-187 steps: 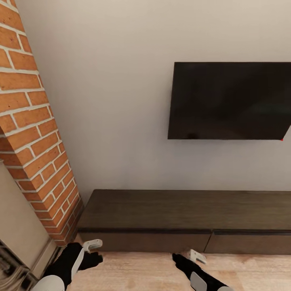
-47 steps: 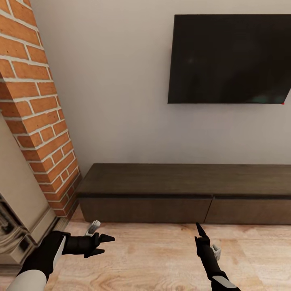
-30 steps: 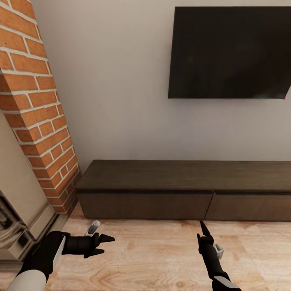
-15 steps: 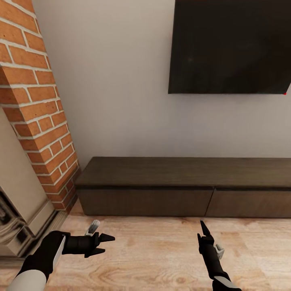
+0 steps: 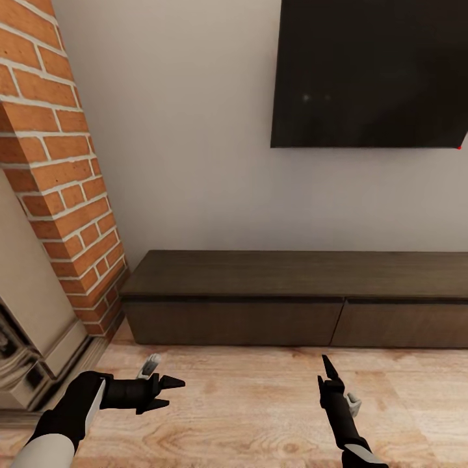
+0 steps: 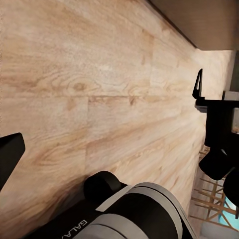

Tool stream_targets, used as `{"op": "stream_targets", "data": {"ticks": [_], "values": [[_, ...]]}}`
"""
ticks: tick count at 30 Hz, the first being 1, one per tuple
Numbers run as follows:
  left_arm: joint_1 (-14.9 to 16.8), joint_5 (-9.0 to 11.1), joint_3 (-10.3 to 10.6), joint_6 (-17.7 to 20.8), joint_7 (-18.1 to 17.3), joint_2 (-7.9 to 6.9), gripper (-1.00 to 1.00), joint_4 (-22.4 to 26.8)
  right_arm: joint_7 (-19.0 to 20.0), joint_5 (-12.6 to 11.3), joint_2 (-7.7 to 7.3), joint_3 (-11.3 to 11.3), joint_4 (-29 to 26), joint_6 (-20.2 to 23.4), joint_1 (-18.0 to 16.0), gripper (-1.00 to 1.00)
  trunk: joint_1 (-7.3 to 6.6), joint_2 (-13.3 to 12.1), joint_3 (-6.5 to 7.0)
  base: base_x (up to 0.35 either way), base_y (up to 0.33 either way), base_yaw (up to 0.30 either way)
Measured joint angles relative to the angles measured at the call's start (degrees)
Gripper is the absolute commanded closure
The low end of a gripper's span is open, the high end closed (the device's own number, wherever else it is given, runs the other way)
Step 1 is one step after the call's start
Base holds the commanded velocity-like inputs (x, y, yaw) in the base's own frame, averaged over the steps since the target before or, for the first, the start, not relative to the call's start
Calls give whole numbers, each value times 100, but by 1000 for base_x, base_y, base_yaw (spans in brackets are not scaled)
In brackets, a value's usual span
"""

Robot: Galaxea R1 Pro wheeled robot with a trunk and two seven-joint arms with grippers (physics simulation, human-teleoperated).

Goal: Place each of the two pumpkins and all three candles from the living room inside a cabinet in the living room (use any cabinet), then make sure every cabinet is closed, and position the cauldron so it is next to a table in the living room.

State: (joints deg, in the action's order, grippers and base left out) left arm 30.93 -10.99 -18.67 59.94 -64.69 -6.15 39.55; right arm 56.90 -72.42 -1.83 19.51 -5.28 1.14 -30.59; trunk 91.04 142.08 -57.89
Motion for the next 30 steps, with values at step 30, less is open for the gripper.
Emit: {"op": "stream_targets", "data": {"ticks": [30], "values": [[1, 0, 25, -11, -6, 8, -100, -5, -21, -9, -2, 1, 0, 23, 0, -100, 0, 0, 0, 224, 0, 0]]}}
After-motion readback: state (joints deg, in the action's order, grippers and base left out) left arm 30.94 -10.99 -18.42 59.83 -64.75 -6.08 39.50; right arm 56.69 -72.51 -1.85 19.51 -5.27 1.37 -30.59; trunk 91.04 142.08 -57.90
